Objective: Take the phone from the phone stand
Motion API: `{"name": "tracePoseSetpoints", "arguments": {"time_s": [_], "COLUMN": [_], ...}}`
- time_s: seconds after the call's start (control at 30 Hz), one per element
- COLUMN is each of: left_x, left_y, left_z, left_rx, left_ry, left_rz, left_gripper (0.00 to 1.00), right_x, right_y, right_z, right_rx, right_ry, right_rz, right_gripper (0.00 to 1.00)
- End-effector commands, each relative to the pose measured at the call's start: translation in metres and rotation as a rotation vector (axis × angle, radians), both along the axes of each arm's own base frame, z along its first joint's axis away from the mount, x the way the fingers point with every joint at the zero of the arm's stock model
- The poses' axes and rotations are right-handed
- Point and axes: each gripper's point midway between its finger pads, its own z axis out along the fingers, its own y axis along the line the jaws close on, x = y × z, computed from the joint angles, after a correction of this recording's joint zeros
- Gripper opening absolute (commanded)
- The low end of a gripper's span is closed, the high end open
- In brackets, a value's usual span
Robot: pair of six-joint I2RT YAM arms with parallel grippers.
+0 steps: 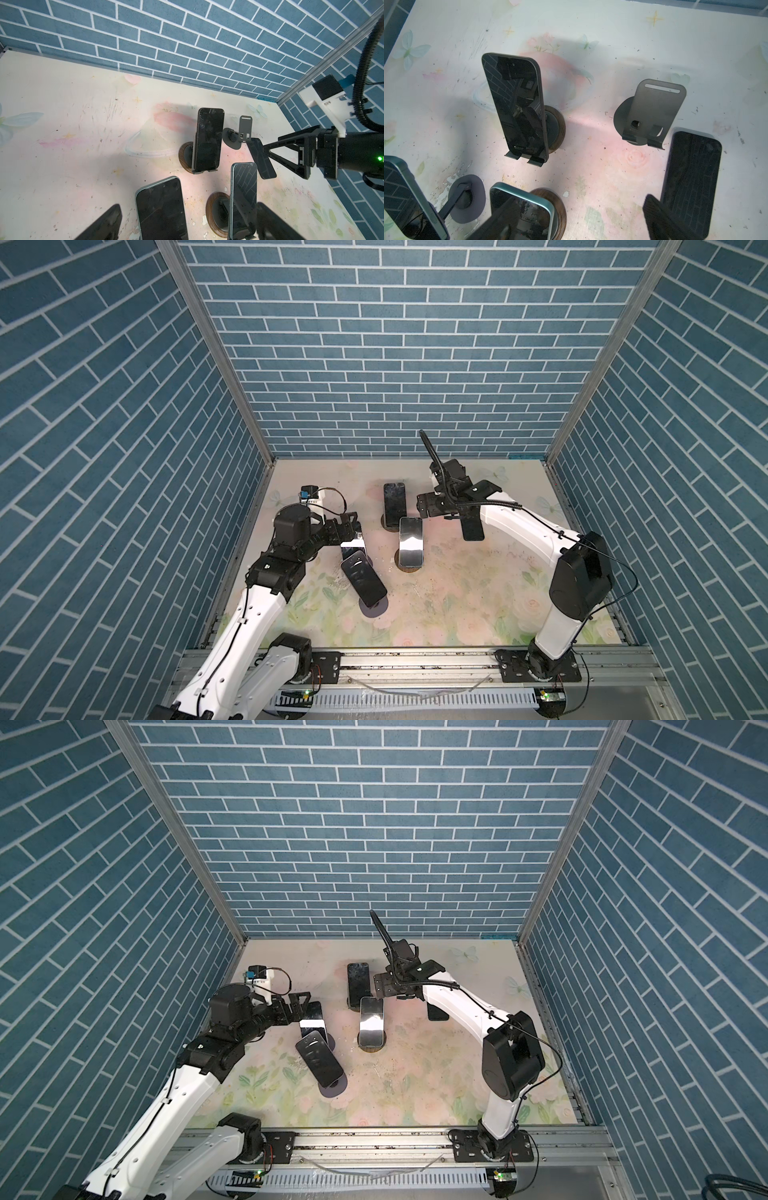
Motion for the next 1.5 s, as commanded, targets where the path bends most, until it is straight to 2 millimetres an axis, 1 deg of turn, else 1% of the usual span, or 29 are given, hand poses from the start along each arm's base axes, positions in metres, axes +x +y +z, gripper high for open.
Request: {"name": "tracePoseSetpoints", "arguments": {"time_s": [0.0,0.17,0.23,0.27,0.5,0.67,1.03,1.47], "left_x": [-0.004,-0.006,-0.007,-0.008,-0.010,-0.011,-0.012,-0.012], "left_y": [-0.004,-0.003,-0.002,-0.001,0.004,0.007,0.011,0.013], "left_z": [0.007,0.002,0.001,0.001,-0.002,-0.009,-0.017,-0.024], "left_rx": [-0.012,-0.010,-0.006,-0.005,0.010,0.030,0.070,0.089], "left_ry": [0.004,0.017,0.017,0.016,0.008,0.019,0.029,0.037], "left_rz": [-0.015,-0.012,-0.009,-0.005,0.017,0.029,0.032,0.032], "left_gripper": [1.00,1.00,1.00,1.00,1.00,1.00,1.00,1.00], "right_x": [-0.010,-0.021,-0.025,-0.027,-0.034,-0.037,-0.040,-0.041], "right_y": [0.004,0.016,0.020,0.023,0.033,0.041,0.055,0.062], "right_z": [0.000,-0.004,-0.007,-0.008,-0.024,-0.034,-0.055,-0.066], "right_rx": [0.009,-0.001,-0.007,-0.010,-0.025,-0.039,-0.066,-0.065], "right_ry": [0.006,0.016,0.018,0.020,0.054,0.076,0.116,0.154], "right_rz": [-0.022,-0.015,-0.017,-0.018,-0.050,-0.056,-0.056,-0.095], "right_gripper": [0.95,0.96,0.99,0.99,0.99,0.99,0.98,0.92]}}
